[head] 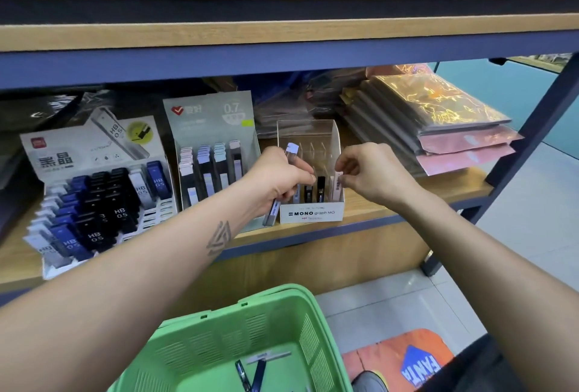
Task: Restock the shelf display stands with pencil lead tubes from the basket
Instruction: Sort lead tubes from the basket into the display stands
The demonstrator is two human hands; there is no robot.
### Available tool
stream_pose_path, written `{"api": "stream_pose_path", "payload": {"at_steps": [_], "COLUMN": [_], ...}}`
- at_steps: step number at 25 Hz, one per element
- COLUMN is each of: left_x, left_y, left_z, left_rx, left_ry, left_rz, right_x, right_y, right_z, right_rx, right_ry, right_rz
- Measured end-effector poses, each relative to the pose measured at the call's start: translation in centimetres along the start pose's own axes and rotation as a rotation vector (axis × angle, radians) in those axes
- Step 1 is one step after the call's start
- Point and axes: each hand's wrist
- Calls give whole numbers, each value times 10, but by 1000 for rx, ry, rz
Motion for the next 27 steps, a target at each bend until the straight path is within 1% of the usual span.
{"api": "stream_pose_path", "payload": {"at_steps": [3, 5, 9, 12, 15, 17, 19, 20, 21, 22, 24, 25, 26, 27], "left_x": [-3, -3, -1, -2, -1, 0, 0, 2, 4, 6, 13, 16, 19, 23], "left_y": [2, 4, 7, 9, 11, 12, 15, 18, 20, 22, 28, 30, 34, 38], "left_z": [0, 0, -2, -3, -3, -3, -3, -3, -4, -4, -6, -6, -7, -7], "left_rx": [-1, 1, 5, 15, 22, 34, 59, 75, 90, 103, 113, 113, 110, 107], "left_ry": [12, 21, 33, 47, 58, 75, 141, 180, 213, 235, 247, 250, 255, 266], "left_rz": [-9, -13, -23, -33, -50, -82, -158, -208, -263, -318, -405, -433, -446, -448], "right_x": [-9, -13, -16, -20, -20, -17, -12, -10, -9, -7, -6, -8, -10, -13], "right_y": [0, 0, 0, -1, 0, 0, -1, -2, -2, -3, -3, -3, -3, -4], "right_z": [2, 1, -2, -3, 0, 2, 0, -4, -12, -21, -42, -51, -60, -67], "right_rx": [-25, -48, -64, -58, -29, -17, -25, -25, -24, -26, -18, -8, 10, 23], "right_ry": [72, 76, 85, 163, 221, 192, 161, 116, 12, -158, -603, -768, -849, -870], "right_rz": [-73, -87, -61, -60, -20, 0, 32, 57, 72, 54, -82, -146, -181, -186]}}
Point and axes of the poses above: each hand's wrist, its own y-axis away from the middle knuckle, its own x-axis out of the back of the hand, z = x × y, and after that the axes turned 6 degrees about -z, right-handed
